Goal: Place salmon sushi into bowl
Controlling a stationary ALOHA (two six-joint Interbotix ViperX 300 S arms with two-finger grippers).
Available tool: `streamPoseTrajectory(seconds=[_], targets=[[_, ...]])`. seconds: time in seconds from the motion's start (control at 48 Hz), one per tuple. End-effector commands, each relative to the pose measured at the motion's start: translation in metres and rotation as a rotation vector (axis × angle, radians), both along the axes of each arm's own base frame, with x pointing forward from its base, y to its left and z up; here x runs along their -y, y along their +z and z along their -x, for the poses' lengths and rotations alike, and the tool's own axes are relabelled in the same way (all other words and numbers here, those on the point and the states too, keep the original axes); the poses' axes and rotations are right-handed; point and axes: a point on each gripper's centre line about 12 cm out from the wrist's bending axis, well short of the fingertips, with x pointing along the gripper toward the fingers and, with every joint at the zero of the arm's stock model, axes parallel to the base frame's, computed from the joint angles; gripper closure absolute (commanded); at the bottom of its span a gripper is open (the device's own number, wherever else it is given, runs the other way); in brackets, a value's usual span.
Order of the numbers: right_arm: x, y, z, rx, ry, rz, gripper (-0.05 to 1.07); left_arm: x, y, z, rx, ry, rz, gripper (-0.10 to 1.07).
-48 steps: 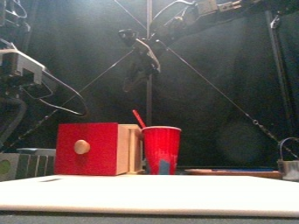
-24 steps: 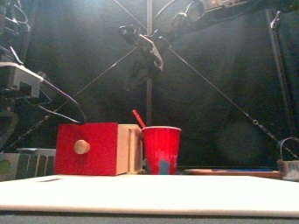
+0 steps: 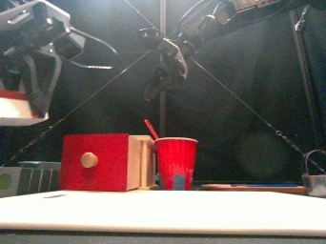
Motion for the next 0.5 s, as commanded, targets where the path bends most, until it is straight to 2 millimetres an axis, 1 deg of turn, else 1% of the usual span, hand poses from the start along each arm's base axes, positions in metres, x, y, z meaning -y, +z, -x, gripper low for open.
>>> streamPoseTrajectory(seconds=[0.0, 0.167, 0.188, 0.271, 0.396, 0.479], targets=[[0.001, 0.028, 0.008, 0.08, -0.007, 0.017, 0.91, -0.016, 0.021, -0.007, 0.07, -0.059, -0.065, 0.39], [0.003, 0.022, 0.009, 0.074, -0.011, 0.015, 0.91, -0.056, 0.042, -0.015, 0.069, -0.192, -0.211, 0.39], [0.003, 0.022, 0.01, 0.074, -0.011, 0.014, 0.91, -0.065, 0.046, -0.016, 0.067, -0.212, -0.229, 0.39], [0.003, 0.018, 0.011, 0.065, -0.012, 0.013, 0.91, -0.081, 0.056, -0.019, 0.061, -0.264, -0.248, 0.39], [0.004, 0.014, 0.013, 0.056, -0.016, 0.01, 0.91, -0.105, 0.058, -0.024, 0.05, -0.338, -0.255, 0.39], [0.004, 0.011, 0.014, 0.053, -0.018, 0.004, 0.91, -0.112, 0.057, -0.028, 0.062, -0.383, -0.246, 0.39]])
